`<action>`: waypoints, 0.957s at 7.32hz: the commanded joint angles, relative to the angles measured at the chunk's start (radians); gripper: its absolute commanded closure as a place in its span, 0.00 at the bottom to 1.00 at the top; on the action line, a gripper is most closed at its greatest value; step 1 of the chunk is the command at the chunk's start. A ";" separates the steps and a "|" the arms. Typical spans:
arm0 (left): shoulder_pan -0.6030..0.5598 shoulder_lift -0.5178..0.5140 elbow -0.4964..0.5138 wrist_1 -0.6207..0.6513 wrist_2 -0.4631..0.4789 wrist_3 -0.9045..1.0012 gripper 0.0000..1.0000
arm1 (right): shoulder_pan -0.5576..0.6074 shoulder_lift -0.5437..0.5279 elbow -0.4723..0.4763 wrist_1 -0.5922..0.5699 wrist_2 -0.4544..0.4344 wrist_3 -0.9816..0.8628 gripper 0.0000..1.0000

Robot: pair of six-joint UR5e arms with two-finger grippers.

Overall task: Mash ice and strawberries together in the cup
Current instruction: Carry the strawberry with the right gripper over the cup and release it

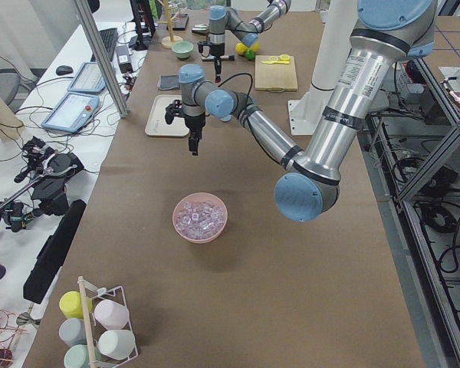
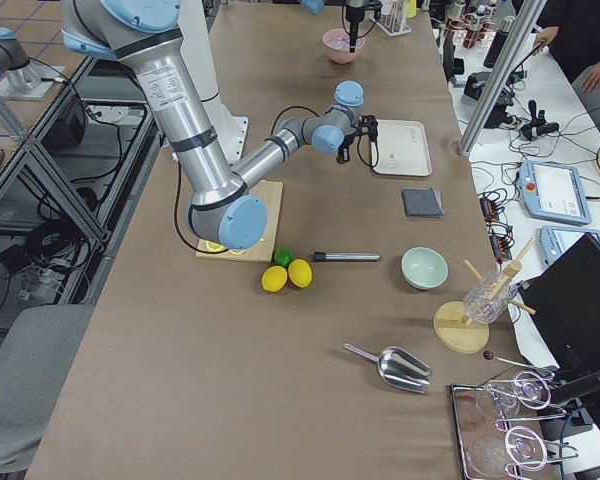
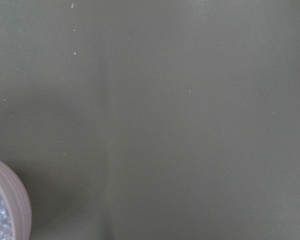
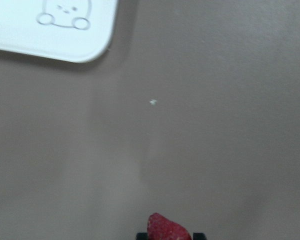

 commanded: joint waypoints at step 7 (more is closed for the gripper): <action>-0.101 0.054 0.012 -0.017 0.064 0.211 0.02 | -0.183 0.212 -0.015 -0.115 -0.203 0.186 1.00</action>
